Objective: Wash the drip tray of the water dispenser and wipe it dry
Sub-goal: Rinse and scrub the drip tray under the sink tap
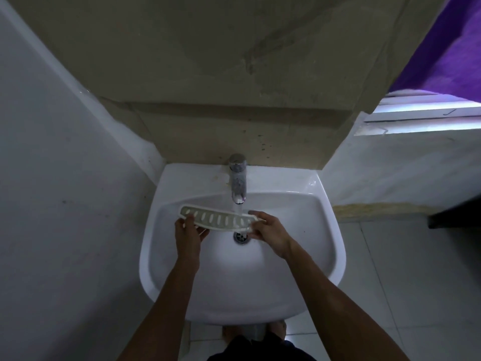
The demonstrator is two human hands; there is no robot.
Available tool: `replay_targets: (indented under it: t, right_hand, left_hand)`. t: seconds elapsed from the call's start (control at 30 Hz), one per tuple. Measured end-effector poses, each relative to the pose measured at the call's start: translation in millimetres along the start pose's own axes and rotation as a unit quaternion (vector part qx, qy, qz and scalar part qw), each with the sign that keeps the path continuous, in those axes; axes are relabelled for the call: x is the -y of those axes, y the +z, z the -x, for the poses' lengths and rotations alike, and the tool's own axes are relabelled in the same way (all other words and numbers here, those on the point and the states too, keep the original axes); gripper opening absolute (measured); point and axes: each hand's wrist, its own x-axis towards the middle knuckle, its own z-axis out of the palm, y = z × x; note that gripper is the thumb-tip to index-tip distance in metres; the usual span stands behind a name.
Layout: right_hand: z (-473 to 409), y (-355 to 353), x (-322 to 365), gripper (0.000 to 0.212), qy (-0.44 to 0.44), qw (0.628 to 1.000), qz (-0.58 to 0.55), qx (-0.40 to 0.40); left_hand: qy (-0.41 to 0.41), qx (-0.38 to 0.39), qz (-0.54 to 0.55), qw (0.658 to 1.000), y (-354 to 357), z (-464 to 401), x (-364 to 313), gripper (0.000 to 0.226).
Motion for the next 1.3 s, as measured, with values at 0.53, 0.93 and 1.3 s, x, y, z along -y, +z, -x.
replay_targets:
  t: [0.53,0.93,1.3]
  right_hand:
    - [-3.6,-9.8,1.2,0.030,-0.028,0.995,-0.077,-0.053]
    - [-0.1,8.9,4.3,0.033,-0.027,0.998,-0.051,-0.010]
    - [-15.9,4.0,3.3,0.026,-0.063,0.987,0.051,-0.136]
  left_hand:
    - [-0.027,-0.033,0.034,0.998,11.8,16.0,2.3,0.027]
    - [-0.010,-0.109,-0.005,0.994,-2.4,19.3,1.7,0.034]
    - [0.211,-0.064,-0.492,0.842,-7.3,32.5,3.0,0.031]
